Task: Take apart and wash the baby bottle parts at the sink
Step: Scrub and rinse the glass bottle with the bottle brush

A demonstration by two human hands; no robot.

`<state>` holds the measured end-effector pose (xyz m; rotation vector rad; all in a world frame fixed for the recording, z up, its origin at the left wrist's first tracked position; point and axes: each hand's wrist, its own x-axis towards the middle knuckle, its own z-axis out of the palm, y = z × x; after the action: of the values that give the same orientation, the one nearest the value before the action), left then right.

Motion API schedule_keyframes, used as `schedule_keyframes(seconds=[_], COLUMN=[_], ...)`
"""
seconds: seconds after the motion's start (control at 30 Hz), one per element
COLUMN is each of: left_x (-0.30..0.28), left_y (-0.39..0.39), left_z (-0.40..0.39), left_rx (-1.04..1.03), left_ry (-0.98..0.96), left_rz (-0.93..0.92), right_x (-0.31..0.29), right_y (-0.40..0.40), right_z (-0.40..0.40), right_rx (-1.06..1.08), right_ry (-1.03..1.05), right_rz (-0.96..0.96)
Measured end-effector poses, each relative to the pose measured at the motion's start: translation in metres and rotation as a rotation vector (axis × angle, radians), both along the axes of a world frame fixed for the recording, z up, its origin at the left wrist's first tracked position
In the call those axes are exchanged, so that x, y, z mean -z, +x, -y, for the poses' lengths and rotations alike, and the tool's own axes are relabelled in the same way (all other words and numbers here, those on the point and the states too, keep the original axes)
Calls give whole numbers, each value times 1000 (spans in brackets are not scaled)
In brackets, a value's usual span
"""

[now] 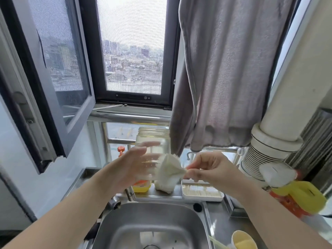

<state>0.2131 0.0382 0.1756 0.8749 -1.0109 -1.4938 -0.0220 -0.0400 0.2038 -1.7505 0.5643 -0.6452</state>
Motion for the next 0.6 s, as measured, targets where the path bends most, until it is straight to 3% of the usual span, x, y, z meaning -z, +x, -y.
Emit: schedule_keyframes(seconds=[0.2,0.4,0.6], left_x=[-6,-6,-11], left_y=[-9,-16,-22], left_z=[-6,-6,-2], left_rx=[-41,-259,-288], left_ry=[4,22,45], left_rz=[-51,199,218], right_x=[-3,-7,-7], right_y=[-8,-7,-5], right_z=[8,7,5], right_rx=[91,117,128], right_ry=[16,1,-5], right_rz=[23,57,64])
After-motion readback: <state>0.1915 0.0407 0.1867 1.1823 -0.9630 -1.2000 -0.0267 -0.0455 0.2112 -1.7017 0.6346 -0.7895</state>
